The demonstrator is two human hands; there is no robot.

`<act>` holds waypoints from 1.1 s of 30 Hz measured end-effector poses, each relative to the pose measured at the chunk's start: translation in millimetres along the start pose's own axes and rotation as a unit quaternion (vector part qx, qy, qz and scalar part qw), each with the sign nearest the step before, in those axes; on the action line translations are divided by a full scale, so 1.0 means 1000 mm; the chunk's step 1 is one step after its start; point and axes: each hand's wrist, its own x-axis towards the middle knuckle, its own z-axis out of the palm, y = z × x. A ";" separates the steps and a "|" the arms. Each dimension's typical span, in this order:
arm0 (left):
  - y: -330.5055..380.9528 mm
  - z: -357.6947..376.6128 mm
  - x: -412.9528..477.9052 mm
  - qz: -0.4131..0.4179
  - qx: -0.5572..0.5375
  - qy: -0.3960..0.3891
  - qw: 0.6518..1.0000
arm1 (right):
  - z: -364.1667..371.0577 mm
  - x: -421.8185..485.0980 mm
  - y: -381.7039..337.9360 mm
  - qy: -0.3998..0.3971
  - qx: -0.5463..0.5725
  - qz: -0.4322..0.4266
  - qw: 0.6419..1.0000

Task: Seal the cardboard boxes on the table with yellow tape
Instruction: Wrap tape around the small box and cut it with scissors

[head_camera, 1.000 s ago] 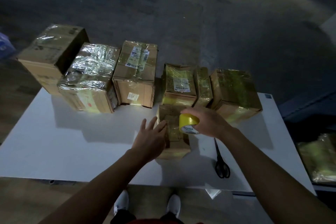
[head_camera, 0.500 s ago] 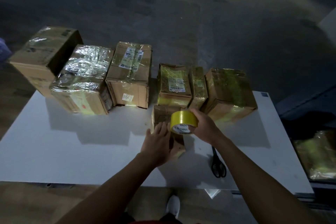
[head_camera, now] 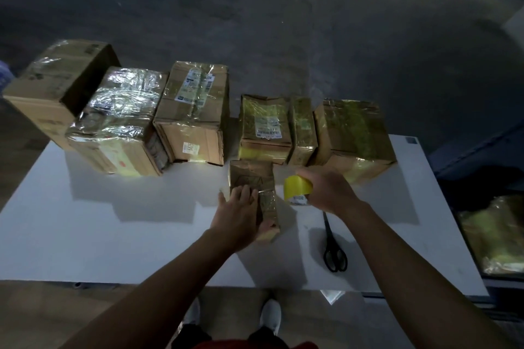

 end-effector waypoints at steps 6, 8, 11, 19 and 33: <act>0.029 -0.011 0.007 -0.034 0.058 -0.053 0.996 | 0.031 0.001 0.006 -0.018 -0.039 -0.001 0.999; 0.040 -0.010 0.011 -0.032 0.075 -0.090 0.993 | 0.043 0.004 0.003 -0.019 -0.060 0.008 0.998; 0.046 -0.005 0.012 -0.037 0.097 -0.095 0.990 | 0.052 0.004 0.004 -0.031 -0.057 0.026 0.998; 0.015 -0.005 0.002 -0.036 0.016 -0.047 0.998 | 0.053 0.007 -0.004 -0.029 0.051 0.083 0.995; -0.075 0.028 -0.041 0.037 -0.208 0.091 0.973 | 0.029 0.040 -0.081 -0.042 0.104 -0.038 0.993</act>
